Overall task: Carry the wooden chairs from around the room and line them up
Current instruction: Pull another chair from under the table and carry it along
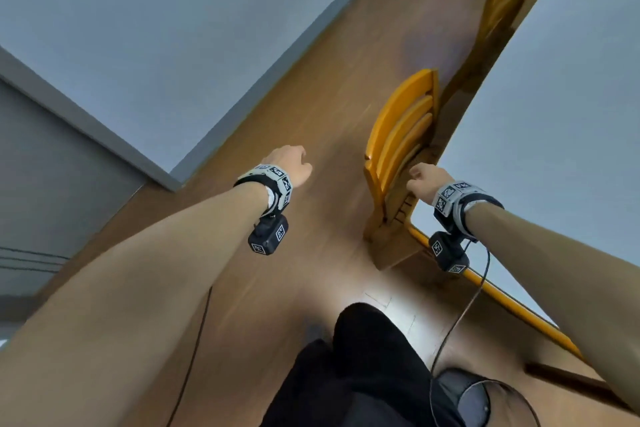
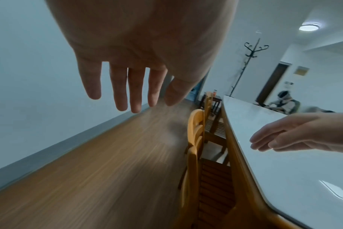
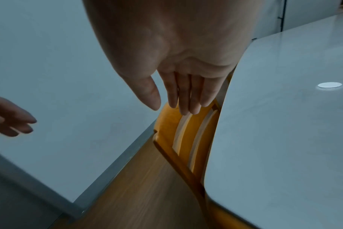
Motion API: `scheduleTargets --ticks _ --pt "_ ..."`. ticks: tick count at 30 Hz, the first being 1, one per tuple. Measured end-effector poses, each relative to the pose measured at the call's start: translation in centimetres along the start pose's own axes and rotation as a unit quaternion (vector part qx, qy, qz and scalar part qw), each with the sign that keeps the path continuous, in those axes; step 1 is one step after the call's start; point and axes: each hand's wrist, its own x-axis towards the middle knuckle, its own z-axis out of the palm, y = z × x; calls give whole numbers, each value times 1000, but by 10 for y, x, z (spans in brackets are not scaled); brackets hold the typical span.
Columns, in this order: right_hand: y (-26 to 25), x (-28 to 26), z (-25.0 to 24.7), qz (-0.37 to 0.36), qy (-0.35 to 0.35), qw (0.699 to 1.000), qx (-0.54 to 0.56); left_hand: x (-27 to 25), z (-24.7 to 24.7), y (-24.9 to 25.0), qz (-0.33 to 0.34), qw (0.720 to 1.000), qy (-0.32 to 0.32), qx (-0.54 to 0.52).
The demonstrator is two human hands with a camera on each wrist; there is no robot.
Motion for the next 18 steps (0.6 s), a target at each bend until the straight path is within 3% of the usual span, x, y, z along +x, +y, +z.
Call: scheduleTargets --ticks 8,18 --pt "-10 99 -39 90 32 991 99 172 -56 68 138 989 -28 47" --pt "-15 171 -80 216 83 951 206 325 -96 141 274 950 -81 126"
